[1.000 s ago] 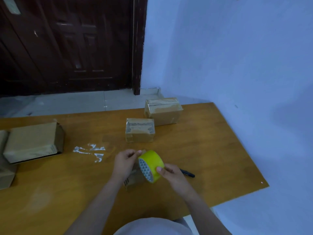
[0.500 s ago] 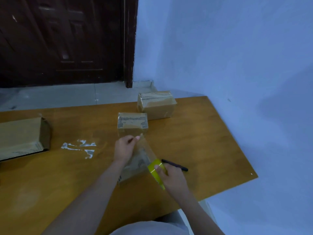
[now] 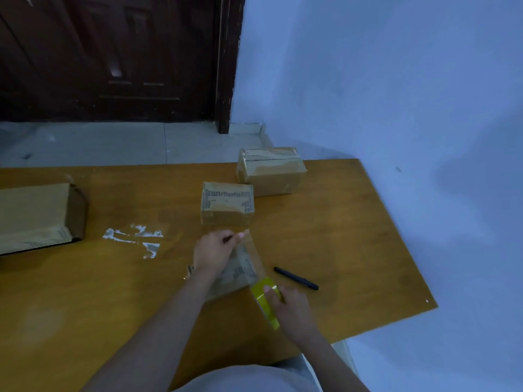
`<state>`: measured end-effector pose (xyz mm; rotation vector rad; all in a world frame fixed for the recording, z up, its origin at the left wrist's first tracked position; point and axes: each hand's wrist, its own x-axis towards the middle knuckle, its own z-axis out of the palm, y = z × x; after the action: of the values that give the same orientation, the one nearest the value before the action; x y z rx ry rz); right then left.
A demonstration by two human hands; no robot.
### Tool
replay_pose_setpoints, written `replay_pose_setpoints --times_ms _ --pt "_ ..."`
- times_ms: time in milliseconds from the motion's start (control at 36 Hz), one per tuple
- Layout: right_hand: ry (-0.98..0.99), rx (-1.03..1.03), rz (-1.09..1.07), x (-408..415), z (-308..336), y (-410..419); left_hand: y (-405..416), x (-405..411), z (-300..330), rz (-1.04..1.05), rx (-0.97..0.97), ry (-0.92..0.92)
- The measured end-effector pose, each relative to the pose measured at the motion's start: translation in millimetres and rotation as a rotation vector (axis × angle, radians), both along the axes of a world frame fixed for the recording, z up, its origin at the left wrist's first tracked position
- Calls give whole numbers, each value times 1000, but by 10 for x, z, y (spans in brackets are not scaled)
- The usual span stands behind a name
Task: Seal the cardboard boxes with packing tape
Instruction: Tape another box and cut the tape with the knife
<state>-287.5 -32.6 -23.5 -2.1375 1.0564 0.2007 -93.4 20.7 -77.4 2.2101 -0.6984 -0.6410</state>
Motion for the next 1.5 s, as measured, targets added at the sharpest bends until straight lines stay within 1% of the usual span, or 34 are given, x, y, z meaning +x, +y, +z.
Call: replay_pose_setpoints --times_ms 111,194,278,389,500,583,639,694,722,778,806,833,861,917,972,1028,1083,1111,1139,1222,1278,1333,1389,1444,1500 --pt "26 32 -3 2 -80 26 -14 8 4 -22 52 -44" --pt "97 -3 19 7 -179 40 -49 13 55 -36 138 -15" --pt "105 -3 14 17 -232 66 -89 44 54 -25 206 88" --pt "59 6 6 15 -284 46 -166 151 55 0 277 329" --pt "9 47 -2 5 -329 6 -222 183 71 50 364 461" --pt "-17 66 -4 23 -316 -2 -233 166 97 60 405 488" --pt "-49 85 -11 16 -318 -2 -235 151 97 55 424 446" --pt "-94 123 -43 1 -315 9 -220 123 79 59 399 310" --pt "-109 144 -66 -6 -316 10 -210 96 70 70 339 212" --pt "-133 159 -82 1 -352 16 -159 32 72 95 100 15" --pt "-145 152 -83 13 -374 32 -121 1 79 82 -28 -99" --pt "-150 156 -92 37 -405 53 -79 -30 89 45 -113 -212" --pt "-159 158 -86 52 -428 65 -38 -60 95 -3 -158 -307" --pt "-189 155 -63 94 -481 70 41 -126 68 -112 -172 -437" --pt "-219 132 -52 149 -452 65 131 -209 35 -243 -87 -441" --pt "-249 145 -65 212 -417 42 224 -291 -15 -297 36 -418" --pt "-301 292 -126 290 -369 29 288 -329 -38 -302 67 -443" --pt "-291 388 -145 316 -333 40 303 -339 -18 -308 83 -444" --pt "-278 436 -146 333 -304 44 312 -351 13 -325 127 -435" --pt "-224 463 -166 315 -282 51 304 -341 46 -383 298 -412" --pt "-187 492 -185 287 -311 74 294 -340 83 -410 366 -434" --pt "-47 407 -113 266 -373 110 311 -372 127 -457 427 -450" --pt "98 252 -54 234 -395 164 349 -435 137 -477 460 -455" --pt "142 145 -35 232 -408 205 378 -481 113 -463 453 -441" --pt "146 109 -24 248 -429 219 396 -475 83 -466 447 -437"
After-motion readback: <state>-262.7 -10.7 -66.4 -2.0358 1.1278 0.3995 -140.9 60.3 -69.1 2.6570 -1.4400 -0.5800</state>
